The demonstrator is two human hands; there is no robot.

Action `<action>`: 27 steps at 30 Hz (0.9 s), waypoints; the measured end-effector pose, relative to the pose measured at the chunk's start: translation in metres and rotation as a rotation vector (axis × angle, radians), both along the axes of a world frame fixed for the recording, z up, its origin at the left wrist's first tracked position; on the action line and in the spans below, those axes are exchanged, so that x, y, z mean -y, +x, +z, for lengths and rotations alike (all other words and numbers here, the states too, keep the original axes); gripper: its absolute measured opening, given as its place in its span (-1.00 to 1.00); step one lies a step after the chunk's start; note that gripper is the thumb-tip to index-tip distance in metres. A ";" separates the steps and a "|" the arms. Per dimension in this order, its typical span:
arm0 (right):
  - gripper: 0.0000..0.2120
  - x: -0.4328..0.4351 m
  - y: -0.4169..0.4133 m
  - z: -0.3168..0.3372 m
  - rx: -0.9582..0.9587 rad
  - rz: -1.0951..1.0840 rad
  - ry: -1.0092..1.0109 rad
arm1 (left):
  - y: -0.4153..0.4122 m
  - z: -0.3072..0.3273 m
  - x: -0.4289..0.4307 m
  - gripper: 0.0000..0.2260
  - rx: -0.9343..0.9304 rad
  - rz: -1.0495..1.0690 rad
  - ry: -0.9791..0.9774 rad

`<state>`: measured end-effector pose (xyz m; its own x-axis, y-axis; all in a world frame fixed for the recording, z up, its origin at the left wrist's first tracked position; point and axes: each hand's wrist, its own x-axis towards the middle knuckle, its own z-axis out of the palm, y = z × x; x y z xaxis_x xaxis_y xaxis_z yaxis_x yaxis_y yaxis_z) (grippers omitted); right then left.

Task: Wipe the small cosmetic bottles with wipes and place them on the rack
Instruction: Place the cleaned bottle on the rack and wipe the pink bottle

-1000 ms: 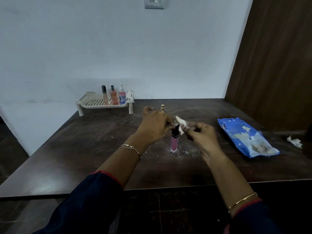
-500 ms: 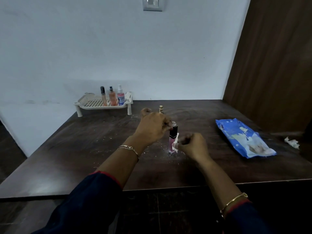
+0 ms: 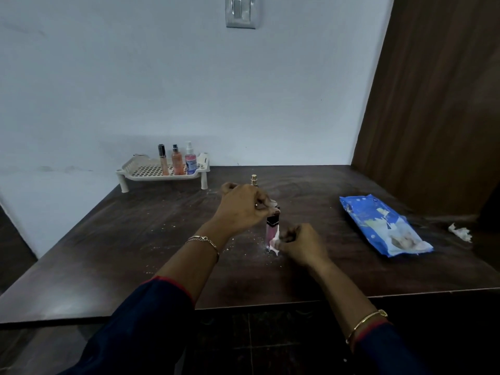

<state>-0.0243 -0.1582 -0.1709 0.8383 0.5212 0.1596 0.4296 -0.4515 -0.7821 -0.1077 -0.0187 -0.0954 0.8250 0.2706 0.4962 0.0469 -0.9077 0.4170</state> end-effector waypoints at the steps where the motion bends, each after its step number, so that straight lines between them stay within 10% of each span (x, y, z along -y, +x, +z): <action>1: -0.80 0.000 0.000 0.002 -0.007 0.010 0.006 | 0.000 0.000 0.002 -0.87 -0.005 0.001 -0.015; 16: -0.69 -0.012 -0.002 0.024 0.106 0.156 0.249 | -0.005 0.005 -0.014 -0.91 -0.025 -0.002 0.031; 27: -0.78 0.001 -0.016 0.006 0.438 0.059 -0.216 | -0.005 0.008 -0.012 -0.92 -0.077 0.005 0.069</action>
<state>-0.0401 -0.1590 -0.1649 0.6845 0.6262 0.3733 0.7270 -0.5482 -0.4134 -0.1126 -0.0072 -0.0871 0.8605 0.2416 0.4486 0.0808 -0.9339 0.3482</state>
